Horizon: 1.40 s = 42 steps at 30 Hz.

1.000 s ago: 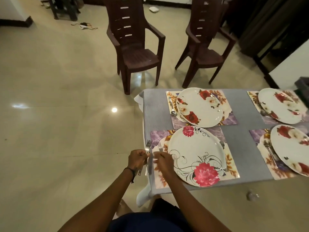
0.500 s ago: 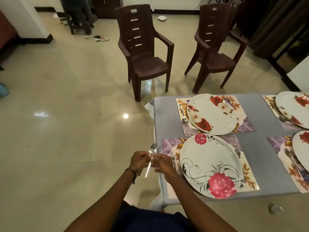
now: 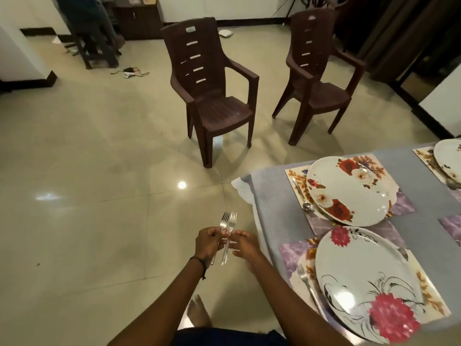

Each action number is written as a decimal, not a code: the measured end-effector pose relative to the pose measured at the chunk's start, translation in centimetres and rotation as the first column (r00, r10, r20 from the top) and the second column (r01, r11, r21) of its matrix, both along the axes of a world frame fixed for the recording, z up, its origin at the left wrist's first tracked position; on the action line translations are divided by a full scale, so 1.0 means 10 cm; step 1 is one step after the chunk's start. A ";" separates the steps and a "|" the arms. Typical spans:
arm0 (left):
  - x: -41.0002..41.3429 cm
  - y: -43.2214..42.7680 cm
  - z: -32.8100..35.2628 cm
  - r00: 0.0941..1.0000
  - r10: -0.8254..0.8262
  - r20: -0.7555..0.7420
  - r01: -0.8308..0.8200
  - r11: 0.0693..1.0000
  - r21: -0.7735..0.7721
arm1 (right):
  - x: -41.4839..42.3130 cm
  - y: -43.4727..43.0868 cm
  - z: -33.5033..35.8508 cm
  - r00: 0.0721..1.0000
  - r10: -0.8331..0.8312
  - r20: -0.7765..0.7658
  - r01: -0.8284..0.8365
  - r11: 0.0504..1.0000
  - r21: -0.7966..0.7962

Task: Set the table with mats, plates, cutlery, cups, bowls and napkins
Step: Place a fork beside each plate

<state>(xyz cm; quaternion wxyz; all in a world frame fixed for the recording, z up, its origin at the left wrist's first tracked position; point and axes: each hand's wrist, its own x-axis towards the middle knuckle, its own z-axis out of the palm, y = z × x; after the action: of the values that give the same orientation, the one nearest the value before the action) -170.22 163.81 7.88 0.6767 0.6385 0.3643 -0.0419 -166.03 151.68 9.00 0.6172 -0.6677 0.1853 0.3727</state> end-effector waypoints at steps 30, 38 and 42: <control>4.83 2.10 0.32 0.899 -0.418 0.127 0.406 0.907 0.115 | 4.29 1.79 0.25 0.819 -0.525 0.234 0.553 0.830 -0.072; 6.25 1.56 0.28 0.740 -0.667 0.082 0.663 0.745 0.073 | 5.18 1.35 0.26 0.716 -0.675 0.181 0.688 0.726 -0.013; 6.98 1.24 0.40 0.612 -0.786 0.086 0.786 0.616 0.041 | 5.67 1.13 0.32 0.577 -0.799 0.172 0.809 0.588 0.018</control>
<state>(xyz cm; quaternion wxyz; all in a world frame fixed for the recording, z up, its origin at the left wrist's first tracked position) -100.43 176.25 11.85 0.6069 0.7343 0.0151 -0.3037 -109.34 163.03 12.24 0.7105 -0.5579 0.4287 -0.0086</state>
